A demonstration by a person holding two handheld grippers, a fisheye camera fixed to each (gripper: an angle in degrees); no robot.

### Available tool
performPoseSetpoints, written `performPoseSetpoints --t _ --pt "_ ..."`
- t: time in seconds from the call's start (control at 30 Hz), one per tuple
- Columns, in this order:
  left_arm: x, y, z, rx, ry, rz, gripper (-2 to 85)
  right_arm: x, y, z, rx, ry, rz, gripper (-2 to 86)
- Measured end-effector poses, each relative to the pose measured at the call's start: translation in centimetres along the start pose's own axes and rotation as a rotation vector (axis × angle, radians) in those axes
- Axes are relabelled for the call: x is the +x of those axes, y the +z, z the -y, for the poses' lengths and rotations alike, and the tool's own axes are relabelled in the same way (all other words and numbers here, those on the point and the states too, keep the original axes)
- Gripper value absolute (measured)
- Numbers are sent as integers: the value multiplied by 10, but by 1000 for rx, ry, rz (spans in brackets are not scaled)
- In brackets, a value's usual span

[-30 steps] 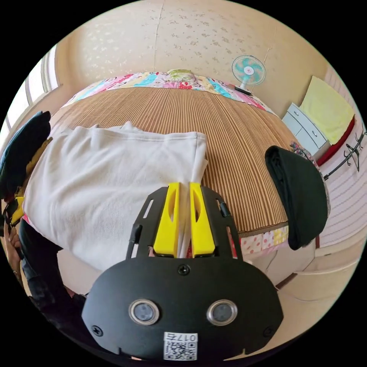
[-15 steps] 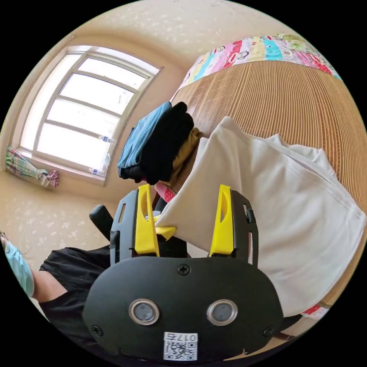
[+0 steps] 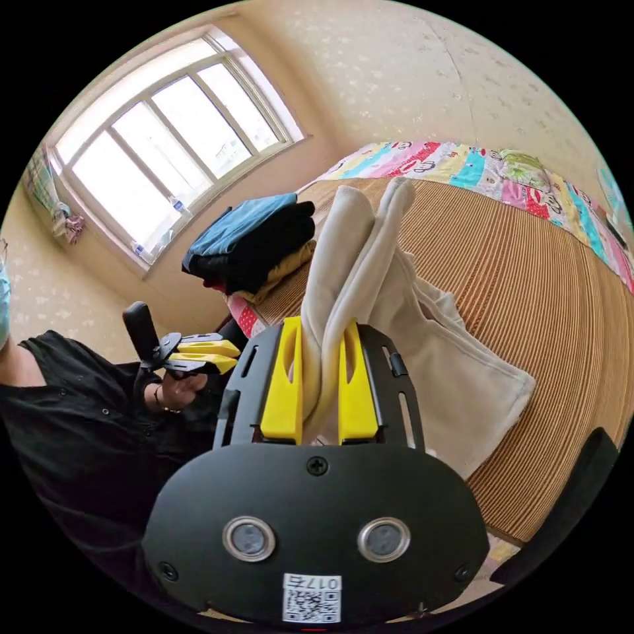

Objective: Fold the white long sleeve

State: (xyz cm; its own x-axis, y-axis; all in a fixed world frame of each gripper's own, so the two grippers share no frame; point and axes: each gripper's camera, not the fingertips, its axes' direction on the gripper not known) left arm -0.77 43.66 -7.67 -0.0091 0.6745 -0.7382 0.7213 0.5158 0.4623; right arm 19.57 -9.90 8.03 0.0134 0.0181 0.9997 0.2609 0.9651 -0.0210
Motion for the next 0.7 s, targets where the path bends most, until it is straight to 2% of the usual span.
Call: performPoseSetpoints --t 0.1,0.23,0.33,0.47,0.6,0.7 --pt "-44 33 -7 -75 -127 -143 92 57 -57 -83 121 141 -69 87" --pt "-84 100 3 -215 -222 -295 132 131 -102 -190 164 548 -169 96" --pt "-96 142 21 -275 -240 -372 162 129 -145 -248 306 676 -206 102" --pt "-105 200 35 -390 -301 -474 181 105 -178 -287 481 679 25 124" --pt "-105 275 14 -653 -467 -552 165 95 -163 -288 302 737 263 182" --pt "-97 265 1 -519 -521 -655 99 87 -148 -286 251 758 403 218"
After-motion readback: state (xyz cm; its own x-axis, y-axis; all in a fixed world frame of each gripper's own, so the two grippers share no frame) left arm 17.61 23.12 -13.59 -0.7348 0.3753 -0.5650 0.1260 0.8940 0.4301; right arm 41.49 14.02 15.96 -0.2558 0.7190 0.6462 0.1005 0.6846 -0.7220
